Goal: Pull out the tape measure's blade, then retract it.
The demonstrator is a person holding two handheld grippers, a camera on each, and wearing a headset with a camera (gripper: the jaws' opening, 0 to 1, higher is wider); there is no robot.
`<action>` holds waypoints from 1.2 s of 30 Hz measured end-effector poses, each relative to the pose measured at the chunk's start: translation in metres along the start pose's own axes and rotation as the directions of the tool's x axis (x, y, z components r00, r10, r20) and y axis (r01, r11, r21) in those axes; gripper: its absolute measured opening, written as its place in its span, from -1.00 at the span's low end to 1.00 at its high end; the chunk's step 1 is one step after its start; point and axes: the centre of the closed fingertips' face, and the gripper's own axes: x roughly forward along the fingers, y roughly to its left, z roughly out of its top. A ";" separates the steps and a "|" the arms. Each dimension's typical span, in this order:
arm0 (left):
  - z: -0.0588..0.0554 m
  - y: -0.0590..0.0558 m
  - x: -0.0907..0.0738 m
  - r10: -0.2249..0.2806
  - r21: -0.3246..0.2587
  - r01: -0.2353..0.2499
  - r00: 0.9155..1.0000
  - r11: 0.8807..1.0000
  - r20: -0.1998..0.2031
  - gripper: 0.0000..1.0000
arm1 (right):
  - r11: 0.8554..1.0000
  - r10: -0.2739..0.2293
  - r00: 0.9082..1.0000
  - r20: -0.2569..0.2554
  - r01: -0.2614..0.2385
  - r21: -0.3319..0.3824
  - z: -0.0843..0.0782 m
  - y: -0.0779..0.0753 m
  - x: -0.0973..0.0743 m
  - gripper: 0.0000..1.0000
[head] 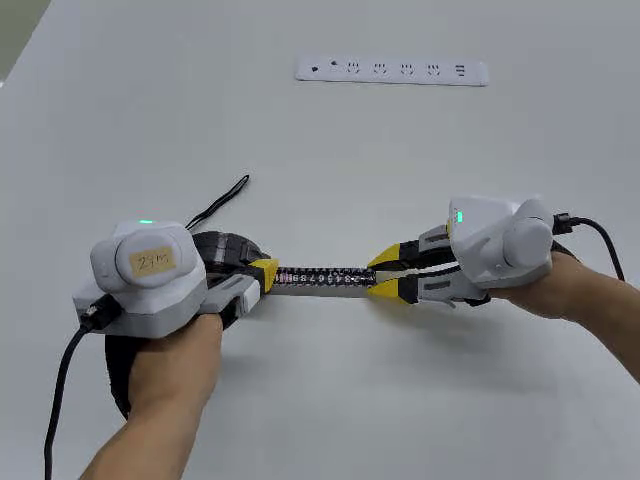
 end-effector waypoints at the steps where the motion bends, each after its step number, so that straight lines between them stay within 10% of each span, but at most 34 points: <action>1: 0.000 0.000 0.000 0.000 0.000 0.000 1.000 1.000 0.000 0.22 | 1.000 0.001 1.000 0.001 -0.001 0.001 0.000 0.000 0.001 -0.77; 36: 0.001 -0.001 -0.001 -0.006 -0.009 0.006 1.000 1.000 -0.003 0.22 | 1.000 0.014 0.999 0.047 -0.014 -0.001 0.027 0.002 0.037 -0.77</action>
